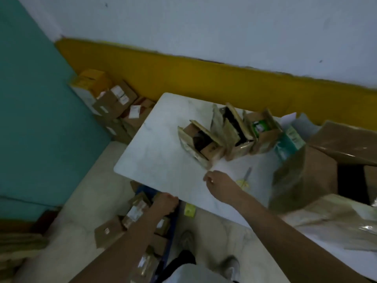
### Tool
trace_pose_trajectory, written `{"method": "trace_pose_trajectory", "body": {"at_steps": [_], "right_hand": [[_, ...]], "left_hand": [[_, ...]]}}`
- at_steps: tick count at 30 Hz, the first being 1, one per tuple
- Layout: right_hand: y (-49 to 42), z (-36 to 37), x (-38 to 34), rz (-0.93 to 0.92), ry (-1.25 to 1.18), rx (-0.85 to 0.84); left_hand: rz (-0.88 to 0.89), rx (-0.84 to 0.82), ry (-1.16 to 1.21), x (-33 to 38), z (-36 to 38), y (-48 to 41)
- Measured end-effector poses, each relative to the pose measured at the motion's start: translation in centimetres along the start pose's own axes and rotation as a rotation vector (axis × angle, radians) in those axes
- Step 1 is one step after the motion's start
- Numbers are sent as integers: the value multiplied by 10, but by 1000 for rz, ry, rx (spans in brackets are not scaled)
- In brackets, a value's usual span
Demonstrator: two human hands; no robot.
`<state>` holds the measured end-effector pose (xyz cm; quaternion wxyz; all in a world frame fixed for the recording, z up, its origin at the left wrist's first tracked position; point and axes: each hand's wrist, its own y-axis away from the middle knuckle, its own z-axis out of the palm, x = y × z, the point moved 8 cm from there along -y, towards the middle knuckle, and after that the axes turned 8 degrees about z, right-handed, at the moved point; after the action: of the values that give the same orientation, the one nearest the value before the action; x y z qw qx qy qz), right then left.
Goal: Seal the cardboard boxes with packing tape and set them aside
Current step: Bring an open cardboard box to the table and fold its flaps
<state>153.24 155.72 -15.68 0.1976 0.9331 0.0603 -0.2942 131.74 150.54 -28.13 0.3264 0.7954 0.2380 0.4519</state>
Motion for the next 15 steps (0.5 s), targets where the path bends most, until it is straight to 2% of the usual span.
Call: {"method": "trace_pose_trajectory", "body": {"at_steps": [3,6,7,12,15], "right_hand": [[-18,66,13,177,-23,-198],[-28,106,30,363,-56,-272],[-29,116,36,416,-68,-272],[-39,153,66,584,-124,-266],[-41,165,81,688,-196,-234]], "left_hand": [[0,-76,-47,-9,12,-17],[17,-129,-146,-15,23,-37],[19,-100,-108,-20,25,-46],[-81,-177,243,-64,68,-96],[-26,-189,374,-67,86,-105]]}}
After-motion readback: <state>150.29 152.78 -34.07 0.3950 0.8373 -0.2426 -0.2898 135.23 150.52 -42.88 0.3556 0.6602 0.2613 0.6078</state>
